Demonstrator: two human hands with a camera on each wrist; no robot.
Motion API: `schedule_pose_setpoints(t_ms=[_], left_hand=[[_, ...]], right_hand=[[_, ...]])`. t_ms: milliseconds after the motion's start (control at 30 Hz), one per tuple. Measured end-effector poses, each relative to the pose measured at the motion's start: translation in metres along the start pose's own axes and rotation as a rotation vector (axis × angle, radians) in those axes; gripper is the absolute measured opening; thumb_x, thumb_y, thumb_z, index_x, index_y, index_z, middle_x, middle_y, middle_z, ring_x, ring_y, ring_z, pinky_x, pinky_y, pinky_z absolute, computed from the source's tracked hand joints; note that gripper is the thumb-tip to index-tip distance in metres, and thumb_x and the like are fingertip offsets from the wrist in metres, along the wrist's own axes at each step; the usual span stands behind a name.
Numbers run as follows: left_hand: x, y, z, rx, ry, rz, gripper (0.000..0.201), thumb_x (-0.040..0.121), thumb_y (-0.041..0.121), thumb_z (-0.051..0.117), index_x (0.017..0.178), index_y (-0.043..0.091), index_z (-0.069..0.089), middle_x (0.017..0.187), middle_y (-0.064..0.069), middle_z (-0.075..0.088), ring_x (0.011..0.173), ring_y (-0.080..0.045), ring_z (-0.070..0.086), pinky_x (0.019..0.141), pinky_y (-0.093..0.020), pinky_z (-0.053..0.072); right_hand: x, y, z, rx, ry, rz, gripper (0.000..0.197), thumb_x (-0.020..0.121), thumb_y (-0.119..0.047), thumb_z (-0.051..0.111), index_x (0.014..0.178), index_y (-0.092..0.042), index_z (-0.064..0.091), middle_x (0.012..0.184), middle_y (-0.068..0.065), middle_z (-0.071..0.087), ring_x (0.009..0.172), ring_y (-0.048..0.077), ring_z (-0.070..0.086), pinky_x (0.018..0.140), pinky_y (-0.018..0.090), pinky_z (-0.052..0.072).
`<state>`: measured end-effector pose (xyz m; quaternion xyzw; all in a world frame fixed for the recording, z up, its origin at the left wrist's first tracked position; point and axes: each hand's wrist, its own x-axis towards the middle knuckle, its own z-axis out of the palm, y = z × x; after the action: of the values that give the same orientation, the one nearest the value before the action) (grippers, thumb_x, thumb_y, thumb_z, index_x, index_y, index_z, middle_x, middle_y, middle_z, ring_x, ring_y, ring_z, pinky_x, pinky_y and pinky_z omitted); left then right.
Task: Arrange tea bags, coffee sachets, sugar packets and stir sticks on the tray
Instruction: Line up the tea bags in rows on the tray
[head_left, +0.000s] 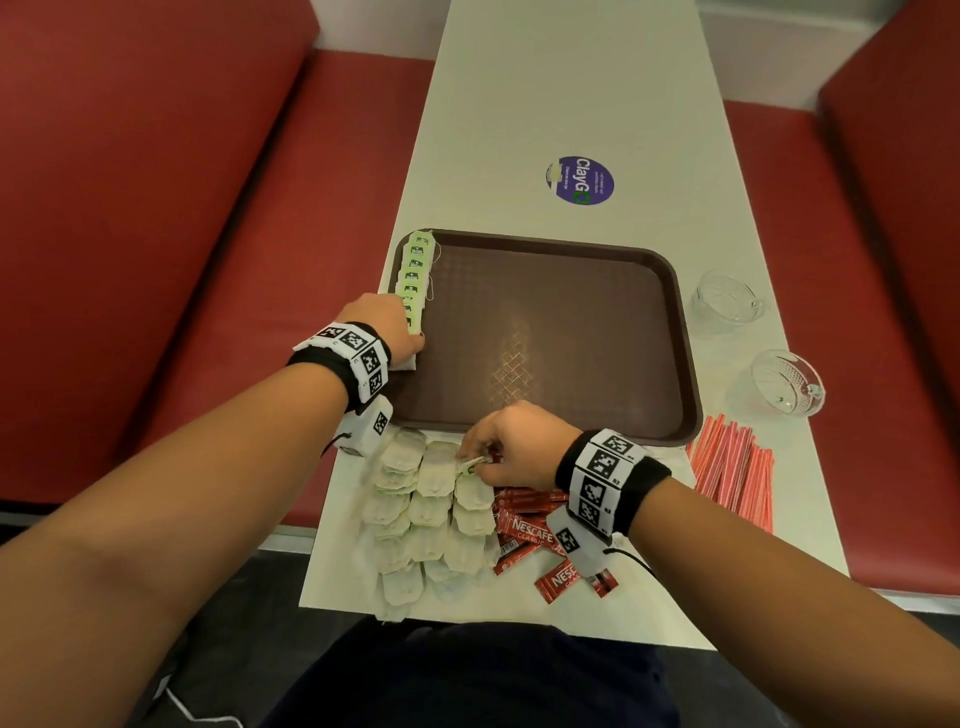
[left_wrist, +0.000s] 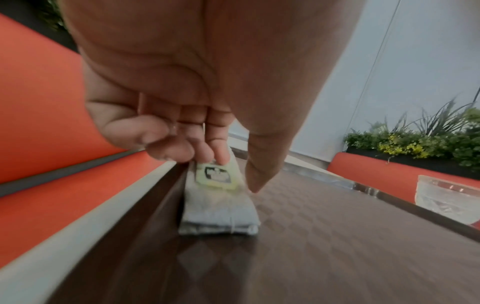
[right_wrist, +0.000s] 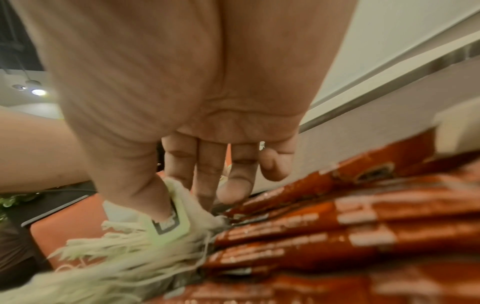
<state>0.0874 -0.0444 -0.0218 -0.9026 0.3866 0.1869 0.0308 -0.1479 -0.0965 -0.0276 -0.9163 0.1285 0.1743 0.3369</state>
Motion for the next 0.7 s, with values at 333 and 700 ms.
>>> schedule_pose_setpoints(t_ms=[333,700], left_hand=[[-0.095,0.001,-0.007,-0.081,-0.196,0.575,0.021,0.088,0.054,0.064,0.087,0.033,0.066,0.086,0.014,0.06,0.081,-0.005,0.058,0.071,-0.024,0.048],[-0.125,-0.01,0.028,0.089,-0.241,0.687,0.032,0.08,0.058,0.063,0.103,0.036,0.064,0.104,0.014,0.058,0.098,-0.012,0.053,0.087,-0.036,0.046]], right_hand=[[-0.009,-0.008,-0.008,0.078,0.192,-0.014,0.021,0.084,-0.02,0.064,0.069,-0.017,0.05,0.066,0.003,0.059,0.06,0.018,0.052,0.059,0.028,0.042],[-0.011,-0.013,-0.008,0.266,0.27,0.036,0.028,0.086,-0.008,0.054,0.071,-0.02,0.033,0.061,-0.003,0.04,0.056,0.015,0.033,0.055,0.031,0.034]])
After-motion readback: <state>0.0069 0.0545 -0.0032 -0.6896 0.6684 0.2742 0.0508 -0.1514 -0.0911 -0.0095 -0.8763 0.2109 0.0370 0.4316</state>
